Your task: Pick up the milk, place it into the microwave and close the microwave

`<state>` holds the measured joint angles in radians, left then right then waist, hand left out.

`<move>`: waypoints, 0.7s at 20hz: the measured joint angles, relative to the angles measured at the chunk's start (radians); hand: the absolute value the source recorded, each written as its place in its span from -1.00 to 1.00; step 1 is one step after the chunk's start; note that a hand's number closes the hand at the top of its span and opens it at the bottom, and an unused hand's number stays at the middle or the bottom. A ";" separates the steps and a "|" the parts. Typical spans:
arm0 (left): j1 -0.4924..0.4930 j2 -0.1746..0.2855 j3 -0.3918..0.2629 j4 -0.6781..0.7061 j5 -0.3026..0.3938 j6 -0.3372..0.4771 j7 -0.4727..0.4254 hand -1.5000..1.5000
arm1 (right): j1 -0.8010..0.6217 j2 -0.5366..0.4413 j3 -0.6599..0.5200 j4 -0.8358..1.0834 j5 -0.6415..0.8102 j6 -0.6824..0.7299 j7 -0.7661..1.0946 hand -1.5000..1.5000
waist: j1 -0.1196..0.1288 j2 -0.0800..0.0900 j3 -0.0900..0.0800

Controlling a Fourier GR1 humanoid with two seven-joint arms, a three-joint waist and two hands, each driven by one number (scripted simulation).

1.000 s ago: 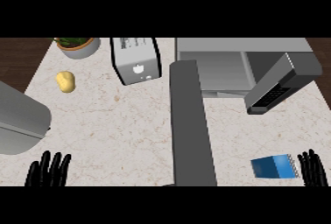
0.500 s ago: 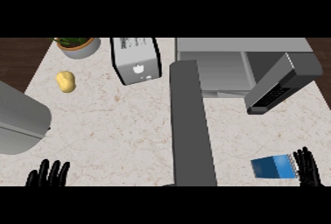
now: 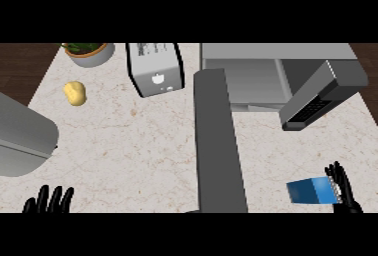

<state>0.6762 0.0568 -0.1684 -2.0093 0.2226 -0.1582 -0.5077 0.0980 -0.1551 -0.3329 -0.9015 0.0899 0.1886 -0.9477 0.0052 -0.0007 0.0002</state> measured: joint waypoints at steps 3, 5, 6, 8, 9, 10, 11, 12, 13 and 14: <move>0.007 0.006 0.002 0.007 0.003 -0.009 -0.011 -1.00 | -0.019 0.004 0.011 0.003 -0.008 0.000 0.011 -1.00 | 0.000 0.000 0.000; 0.000 0.002 -0.001 0.011 0.004 -0.006 -0.009 -1.00 | -0.031 0.016 0.016 0.020 -0.016 -0.004 0.010 -1.00 | 0.000 0.000 0.000; -0.007 0.004 0.008 0.018 0.005 -0.006 -0.011 -1.00 | -0.050 0.011 0.012 0.051 -0.019 -0.005 0.004 -1.00 | 0.000 0.000 0.000; -0.023 0.008 0.023 0.028 0.012 -0.008 -0.011 -1.00 | -0.075 0.014 0.009 0.073 -0.026 -0.017 0.005 -1.00 | 0.000 0.000 0.000; -0.028 0.012 0.030 0.021 0.019 -0.008 0.000 -1.00 | -0.069 0.017 0.009 0.050 -0.031 -0.024 0.013 -1.00 | -0.001 0.000 0.000; -0.024 0.017 0.034 0.016 0.026 -0.012 0.005 -1.00 | -0.080 0.010 0.000 0.067 -0.036 -0.029 0.005 1.00 | 0.000 0.000 0.000; -0.023 0.013 0.028 0.021 0.019 -0.014 -0.003 -1.00 | -0.095 0.013 -0.007 0.093 -0.034 -0.047 -0.010 1.00 | 0.000 0.000 0.000; -0.023 0.017 0.034 0.020 0.025 -0.018 -0.002 -1.00 | -0.102 0.007 -0.013 0.109 -0.034 -0.057 -0.022 1.00 | 0.001 0.000 0.000; -0.014 0.014 0.029 0.021 0.017 -0.018 -0.011 -1.00 | -0.109 0.005 -0.014 0.114 -0.022 -0.082 -0.027 1.00 | 0.001 0.000 0.000; 0.000 0.014 0.019 0.013 0.009 -0.022 -0.018 -1.00 | -0.123 0.011 -0.006 0.122 -0.001 -0.116 -0.031 1.00 | 0.003 0.000 0.000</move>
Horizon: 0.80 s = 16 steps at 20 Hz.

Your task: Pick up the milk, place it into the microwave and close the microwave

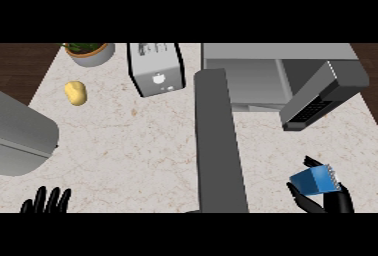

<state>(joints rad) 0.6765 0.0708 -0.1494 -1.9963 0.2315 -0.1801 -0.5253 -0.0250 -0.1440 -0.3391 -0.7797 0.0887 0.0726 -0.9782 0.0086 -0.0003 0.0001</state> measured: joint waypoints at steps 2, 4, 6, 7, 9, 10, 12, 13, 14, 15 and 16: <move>-0.005 0.001 0.005 -0.003 0.010 -0.003 0.006 -1.00 | -0.025 -0.005 -0.002 0.030 0.014 -0.033 -0.010 1.00 | 0.000 0.000 0.000; 0.003 0.002 0.007 -0.012 0.021 -0.005 0.012 -1.00 | -0.059 -0.014 -0.008 0.062 0.017 -0.054 -0.020 1.00 | 0.000 0.000 0.000; 0.005 -0.008 -0.012 -0.019 0.006 0.003 0.017 -1.00 | -0.089 -0.012 -0.023 0.096 0.019 -0.094 -0.032 1.00 | 0.001 0.000 -0.001; 0.007 -0.005 -0.011 -0.027 0.006 0.003 0.021 -1.00 | -0.100 -0.010 -0.030 0.106 0.013 -0.102 -0.038 1.00 | 0.001 0.000 -0.001; -0.009 -0.009 -0.012 0.000 -0.001 0.003 0.013 -1.00 | -0.158 -0.018 -0.042 0.149 0.010 -0.122 -0.033 1.00 | 0.002 0.001 0.000; -0.016 -0.004 -0.001 0.021 0.006 -0.008 -0.001 -1.00 | -0.189 -0.011 -0.045 0.179 0.012 -0.137 -0.039 1.00 | 0.004 0.001 0.000; -0.008 -0.004 -0.010 0.010 0.001 -0.009 0.002 -1.00 | -0.254 0.014 -0.048 0.222 0.018 -0.175 -0.041 1.00 | 0.011 0.003 0.001; -0.024 -0.004 -0.010 0.013 0.001 -0.006 0.011 -1.00 | -0.290 0.022 -0.052 0.258 0.021 -0.189 -0.044 1.00 | 0.015 0.006 0.002; -0.028 -0.003 -0.006 0.006 0.006 -0.005 0.016 -1.00 | -0.321 0.023 -0.060 0.289 0.019 -0.195 -0.048 1.00 | 0.020 0.008 0.003; -0.038 0.001 0.002 0.007 0.016 -0.007 0.025 -1.00 | -0.353 0.029 -0.063 0.314 0.022 -0.202 -0.050 1.00 | 0.022 0.009 0.003; -0.032 0.004 0.001 0.010 0.015 -0.014 0.019 -1.00 | -0.379 0.036 -0.068 0.334 0.020 -0.208 -0.054 1.00 | 0.025 0.009 0.003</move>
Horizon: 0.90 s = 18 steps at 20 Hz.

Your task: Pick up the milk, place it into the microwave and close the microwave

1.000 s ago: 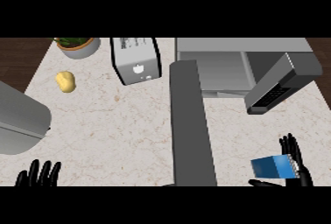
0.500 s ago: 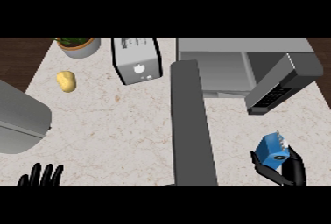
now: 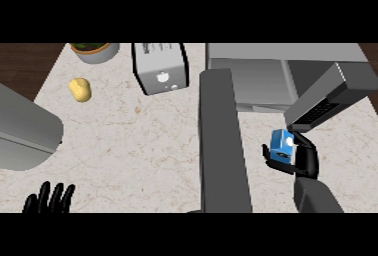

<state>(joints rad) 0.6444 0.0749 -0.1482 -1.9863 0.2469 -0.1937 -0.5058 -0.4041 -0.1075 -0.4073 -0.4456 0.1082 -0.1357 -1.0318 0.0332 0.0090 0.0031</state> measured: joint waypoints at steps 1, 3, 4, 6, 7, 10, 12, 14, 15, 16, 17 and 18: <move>0.014 0.003 0.000 0.002 0.000 -0.008 -0.013 -1.00 | -0.020 -0.001 -0.004 0.017 -0.003 0.002 -0.005 1.00 | 0.001 0.000 0.000; 0.032 -0.001 -0.014 -0.011 -0.010 -0.005 -0.014 -1.00 | -0.049 -0.004 -0.011 0.050 -0.009 0.009 -0.017 1.00 | -0.001 -0.001 0.000; 0.041 0.001 -0.014 -0.016 -0.006 -0.009 -0.016 -1.00 | -0.055 -0.002 -0.014 0.062 -0.012 0.010 -0.023 1.00 | -0.002 -0.002 0.000; 0.057 -0.004 -0.031 -0.037 -0.013 -0.003 -0.005 -1.00 | -0.066 -0.001 -0.016 0.080 -0.014 0.014 -0.035 1.00 | -0.004 -0.002 0.000; 0.067 -0.007 -0.036 -0.038 -0.015 -0.004 -0.014 -1.00 | -0.078 -0.009 -0.017 0.085 -0.016 0.019 -0.035 1.00 | -0.005 -0.002 0.000; 0.075 -0.010 -0.034 -0.030 -0.016 -0.005 -0.029 -1.00 | -0.070 0.001 -0.009 0.065 -0.021 0.020 -0.038 1.00 | -0.013 -0.005 -0.002; 0.079 -0.015 -0.040 -0.041 -0.018 0.004 -0.022 -1.00 | -0.060 0.011 0.002 0.037 -0.023 0.023 -0.037 1.00 | -0.019 -0.007 -0.002; 0.078 -0.006 -0.030 -0.041 -0.004 -0.003 -0.017 -1.00 | -0.045 0.021 0.015 0.002 -0.026 0.021 -0.029 1.00 | -0.023 -0.009 -0.002; 0.076 -0.005 -0.031 -0.049 -0.003 0.000 -0.008 -1.00 | -0.035 0.025 0.025 -0.032 -0.028 0.020 -0.016 1.00 | -0.026 -0.010 -0.003; 0.080 -0.001 -0.026 -0.039 -0.001 -0.009 -0.020 -1.00 | -0.012 0.033 0.038 -0.076 -0.028 0.021 -0.004 1.00 | -0.030 -0.012 -0.003; 0.083 -0.002 -0.034 -0.046 -0.005 -0.006 -0.013 -1.00 | 0.013 0.043 0.052 -0.116 -0.030 0.024 0.004 1.00 | -0.032 -0.012 -0.004; 0.078 0.004 -0.028 -0.051 0.004 -0.010 -0.003 -1.00 | 0.039 0.052 0.067 -0.164 -0.030 0.025 0.014 1.00 | -0.036 -0.013 -0.004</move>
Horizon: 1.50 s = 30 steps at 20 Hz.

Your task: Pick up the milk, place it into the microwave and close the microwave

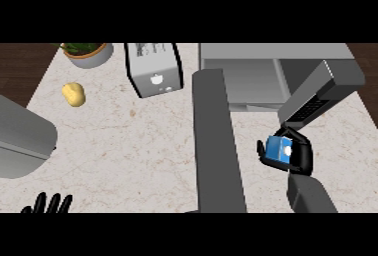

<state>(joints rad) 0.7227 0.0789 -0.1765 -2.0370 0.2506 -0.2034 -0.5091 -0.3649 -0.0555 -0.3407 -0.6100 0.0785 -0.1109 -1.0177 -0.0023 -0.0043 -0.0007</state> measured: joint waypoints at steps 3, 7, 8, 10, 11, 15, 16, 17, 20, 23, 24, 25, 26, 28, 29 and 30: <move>0.003 0.007 -0.001 0.002 -0.001 -0.009 -0.004 -1.00 | 0.099 0.022 0.050 -0.158 0.010 -0.004 0.054 1.00 | -0.007 -0.003 -0.001; 0.001 -0.009 -0.023 0.012 -0.016 0.002 -0.004 -1.00 | 0.243 0.026 0.118 -0.394 0.015 0.028 0.166 1.00 | -0.011 -0.003 -0.001; 0.006 -0.005 -0.014 0.013 -0.012 0.000 -0.012 -1.00 | 0.282 0.027 0.135 -0.452 0.010 0.049 0.187 1.00 | -0.011 -0.003 -0.001; 0.019 -0.019 -0.030 0.013 -0.030 0.009 -0.031 -1.00 | 0.347 0.028 0.164 -0.562 -0.004 0.091 0.232 1.00 | -0.009 -0.003 -0.001; 0.026 -0.014 -0.020 0.006 -0.019 0.006 -0.031 -1.00 | 0.376 0.034 0.179 -0.610 -0.020 0.110 0.253 1.00 | -0.009 -0.003 -0.001; 0.067 -0.007 -0.017 0.001 -0.011 -0.008 -0.059 -1.00 | 0.441 0.047 0.250 -0.740 -0.130 0.163 0.322 1.00 | -0.002 -0.002 0.000; 0.072 -0.008 -0.022 0.001 -0.015 -0.008 -0.062 -1.00 | 0.443 0.049 0.264 -0.767 -0.150 0.161 0.348 1.00 | 0.000 -0.001 0.000; 0.072 -0.007 -0.018 0.000 -0.012 -0.006 -0.061 -1.00 | 0.449 0.050 0.286 -0.788 -0.166 0.149 0.360 1.00 | 0.001 0.000 0.000; 0.077 0.003 -0.005 -0.001 0.004 -0.014 -0.059 -1.00 | 0.463 0.053 0.338 -0.837 -0.178 0.101 0.389 1.00 | 0.004 0.001 0.000; 0.051 0.007 0.014 0.006 0.021 -0.011 -0.043 -1.00 | 0.409 0.049 0.360 -0.844 -0.158 0.036 0.432 1.00 | 0.006 0.002 0.000; 0.046 0.011 0.022 0.006 0.029 -0.014 -0.040 -1.00 | 0.382 0.050 0.371 -0.840 -0.145 0.005 0.449 1.00 | 0.007 0.003 0.000; 0.054 0.018 0.029 -0.002 0.038 -0.020 -0.038 -1.00 | 0.362 0.051 0.378 -0.817 -0.136 -0.017 0.445 1.00 | 0.009 0.003 0.000; 0.039 0.015 0.036 0.018 0.040 -0.020 -0.042 -1.00 | 0.343 0.052 0.394 -0.803 -0.130 -0.039 0.452 1.00 | 0.009 0.003 0.001; 0.044 0.015 0.036 0.012 0.036 -0.019 -0.039 -1.00 | 0.283 0.054 0.419 -0.743 -0.128 -0.094 0.457 1.00 | 0.012 0.004 0.001; 0.053 0.024 0.047 0.003 0.047 -0.027 -0.038 -1.00 | 0.258 0.054 0.436 -0.714 -0.128 -0.126 0.455 1.00 | 0.014 0.004 0.001; 0.061 0.020 0.041 0.002 0.042 -0.027 -0.044 -1.00 | 0.223 0.054 0.442 -0.700 -0.125 -0.150 0.478 1.00 | 0.015 0.004 0.001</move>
<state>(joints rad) 0.7835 0.0984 -0.1360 -2.0352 0.2923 -0.2308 -0.5529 -0.1424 -0.0012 0.1016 -1.3101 -0.0464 -0.2606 -0.5397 0.0128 0.0001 0.0003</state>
